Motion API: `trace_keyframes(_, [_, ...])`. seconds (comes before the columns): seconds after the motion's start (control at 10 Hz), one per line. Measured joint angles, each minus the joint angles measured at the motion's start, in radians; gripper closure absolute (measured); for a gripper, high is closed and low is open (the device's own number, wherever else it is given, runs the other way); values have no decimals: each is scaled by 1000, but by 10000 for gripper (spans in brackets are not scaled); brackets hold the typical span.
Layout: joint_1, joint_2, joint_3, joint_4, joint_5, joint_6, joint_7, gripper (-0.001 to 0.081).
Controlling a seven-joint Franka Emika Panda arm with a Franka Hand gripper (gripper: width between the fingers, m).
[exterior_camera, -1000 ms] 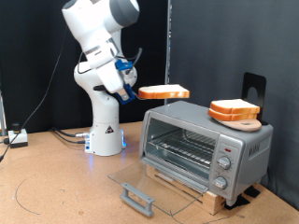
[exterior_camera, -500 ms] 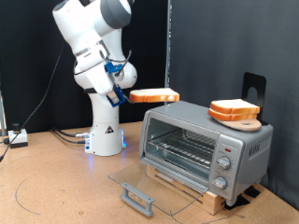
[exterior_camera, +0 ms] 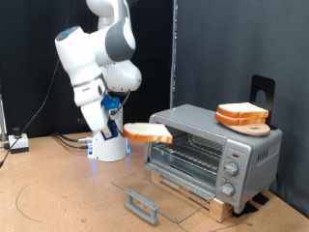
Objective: Make a piece of toast with the oven
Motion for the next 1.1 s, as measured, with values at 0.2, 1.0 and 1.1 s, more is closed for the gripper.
trace_keyframes(0.2, [2, 59, 0, -8, 9, 42, -48, 411])
trace_keyframes(1.0, [150, 90, 132, -68, 118, 205, -199, 411])
trace_keyframes(1.1, [165, 80, 166, -78, 114, 219, -183, 411])
